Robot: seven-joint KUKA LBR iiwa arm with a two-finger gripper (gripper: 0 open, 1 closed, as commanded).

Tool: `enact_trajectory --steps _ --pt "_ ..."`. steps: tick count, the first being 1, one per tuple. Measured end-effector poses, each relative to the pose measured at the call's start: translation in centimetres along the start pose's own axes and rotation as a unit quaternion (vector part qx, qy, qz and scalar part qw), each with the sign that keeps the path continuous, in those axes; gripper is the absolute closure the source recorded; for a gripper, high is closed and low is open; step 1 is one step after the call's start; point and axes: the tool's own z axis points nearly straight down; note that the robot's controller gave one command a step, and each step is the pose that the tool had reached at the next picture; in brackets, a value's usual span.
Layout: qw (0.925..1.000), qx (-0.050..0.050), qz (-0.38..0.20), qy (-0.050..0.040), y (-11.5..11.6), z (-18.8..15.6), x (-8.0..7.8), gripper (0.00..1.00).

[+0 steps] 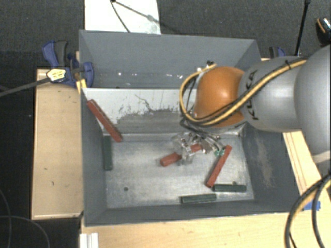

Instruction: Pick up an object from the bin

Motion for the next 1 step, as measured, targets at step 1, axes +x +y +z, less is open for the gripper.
enact_trajectory --steps 1 --pt "0.9986 0.002 -0.052 -0.0047 -0.54 -15.68 -0.76 1.00"
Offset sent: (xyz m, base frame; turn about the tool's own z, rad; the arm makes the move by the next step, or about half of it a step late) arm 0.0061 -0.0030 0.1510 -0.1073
